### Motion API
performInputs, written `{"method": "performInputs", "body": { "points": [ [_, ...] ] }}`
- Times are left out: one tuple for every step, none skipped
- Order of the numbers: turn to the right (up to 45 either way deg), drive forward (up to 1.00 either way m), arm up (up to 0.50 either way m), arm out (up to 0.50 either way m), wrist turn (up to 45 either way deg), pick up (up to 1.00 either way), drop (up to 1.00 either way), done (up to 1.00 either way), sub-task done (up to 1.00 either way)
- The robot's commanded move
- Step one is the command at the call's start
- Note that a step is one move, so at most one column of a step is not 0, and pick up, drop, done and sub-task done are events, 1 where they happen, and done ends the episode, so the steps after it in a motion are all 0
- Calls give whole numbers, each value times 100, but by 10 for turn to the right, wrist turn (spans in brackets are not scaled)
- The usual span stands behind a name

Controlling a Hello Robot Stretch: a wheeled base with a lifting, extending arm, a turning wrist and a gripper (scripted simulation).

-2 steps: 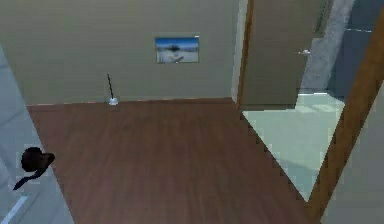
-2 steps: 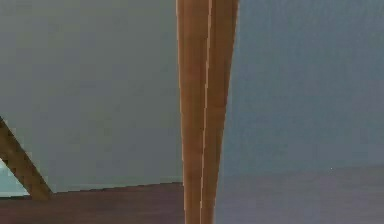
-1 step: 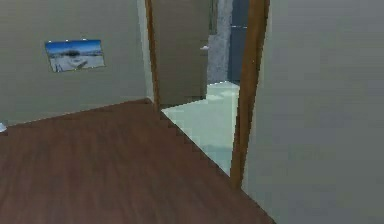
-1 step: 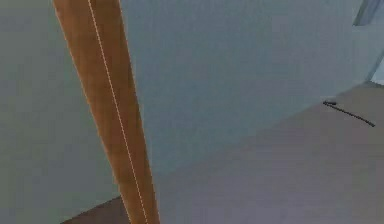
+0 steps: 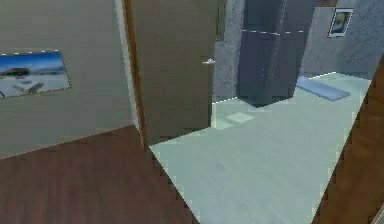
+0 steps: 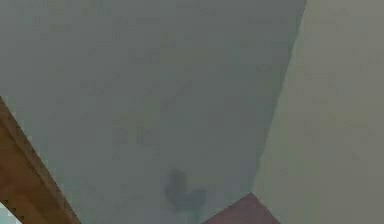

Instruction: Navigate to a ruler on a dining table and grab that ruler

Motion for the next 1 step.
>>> {"method": "performInputs", "body": {
  "points": [
    [0,35,0,0,0,0,0,0,0]
  ]
}}
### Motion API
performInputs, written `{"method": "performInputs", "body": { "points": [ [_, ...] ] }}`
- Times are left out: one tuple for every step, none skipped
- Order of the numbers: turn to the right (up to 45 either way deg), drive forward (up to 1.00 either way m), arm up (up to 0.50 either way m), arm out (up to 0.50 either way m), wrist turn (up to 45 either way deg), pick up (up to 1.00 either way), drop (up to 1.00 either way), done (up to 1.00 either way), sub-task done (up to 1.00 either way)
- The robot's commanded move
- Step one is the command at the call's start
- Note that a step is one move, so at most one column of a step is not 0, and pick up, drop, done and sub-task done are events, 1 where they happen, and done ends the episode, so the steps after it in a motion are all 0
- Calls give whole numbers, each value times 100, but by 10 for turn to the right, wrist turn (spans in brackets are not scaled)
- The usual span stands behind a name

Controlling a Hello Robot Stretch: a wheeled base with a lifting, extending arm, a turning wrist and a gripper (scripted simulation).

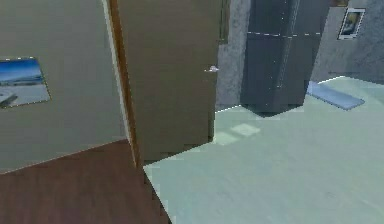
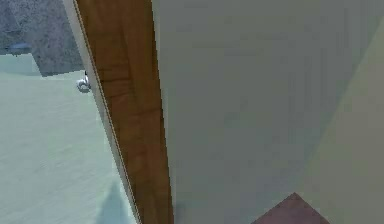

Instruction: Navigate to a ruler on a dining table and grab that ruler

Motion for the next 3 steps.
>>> {"method": "performInputs", "body": {
  "points": [
    [90,0,0,0,0,0,0,0,0],
    [0,30,0,0,0,0,0,0,0],
    [-450,0,0,0,0,0,0,0,0]
  ]
}}
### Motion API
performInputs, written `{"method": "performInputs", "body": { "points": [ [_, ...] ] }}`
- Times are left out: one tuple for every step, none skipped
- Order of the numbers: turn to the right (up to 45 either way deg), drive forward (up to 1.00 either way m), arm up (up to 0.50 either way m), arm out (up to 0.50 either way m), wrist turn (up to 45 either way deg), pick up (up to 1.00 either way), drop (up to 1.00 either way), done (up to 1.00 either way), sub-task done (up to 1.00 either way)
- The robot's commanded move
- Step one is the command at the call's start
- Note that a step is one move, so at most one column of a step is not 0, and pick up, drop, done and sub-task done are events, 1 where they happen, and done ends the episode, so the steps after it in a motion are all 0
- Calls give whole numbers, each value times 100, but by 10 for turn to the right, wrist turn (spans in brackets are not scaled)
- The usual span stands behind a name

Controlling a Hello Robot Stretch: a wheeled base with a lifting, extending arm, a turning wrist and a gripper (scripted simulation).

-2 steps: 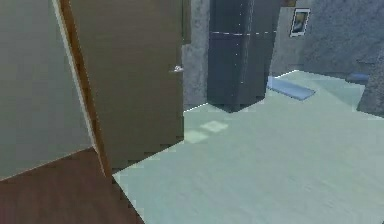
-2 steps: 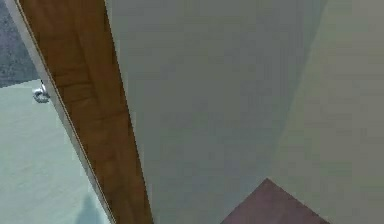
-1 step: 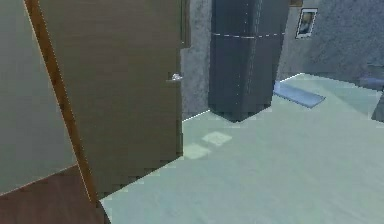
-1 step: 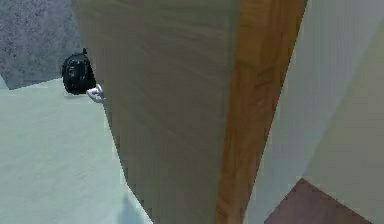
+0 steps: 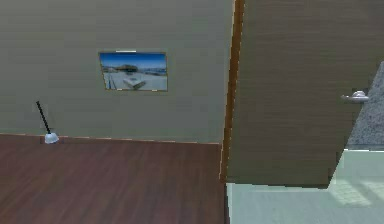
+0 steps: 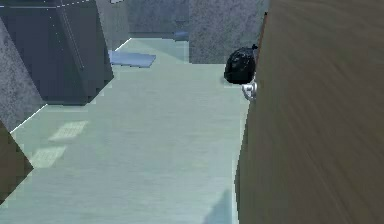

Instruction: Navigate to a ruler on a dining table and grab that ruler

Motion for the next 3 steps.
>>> {"method": "performInputs", "body": {
  "points": [
    [0,25,0,0,0,0,0,0,0],
    [450,0,0,0,0,0,0,0,0],
    [450,0,0,0,0,0,0,0,0]
  ]
}}
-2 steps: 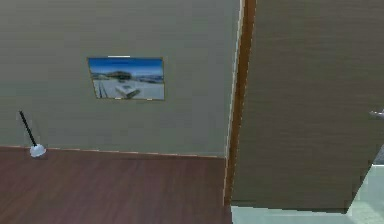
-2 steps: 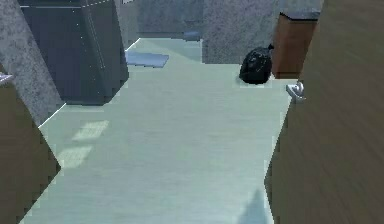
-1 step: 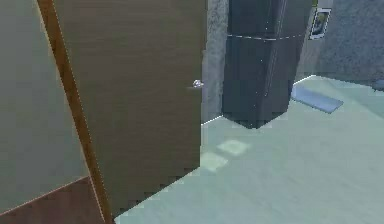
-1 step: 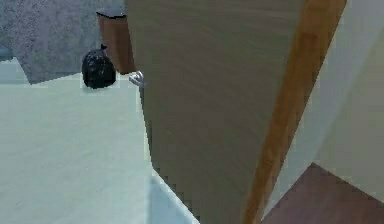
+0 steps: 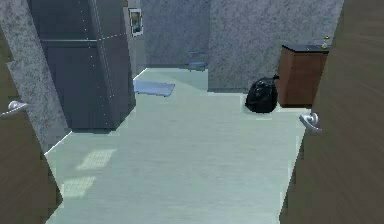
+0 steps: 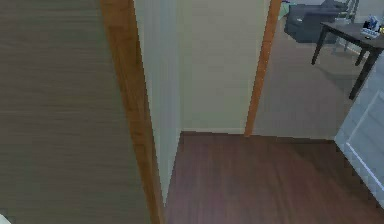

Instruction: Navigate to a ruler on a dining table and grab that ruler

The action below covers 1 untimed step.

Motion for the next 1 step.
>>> {"method": "performInputs", "body": {
  "points": [
    [30,0,0,0,0,0,0,0,0]
  ]
}}
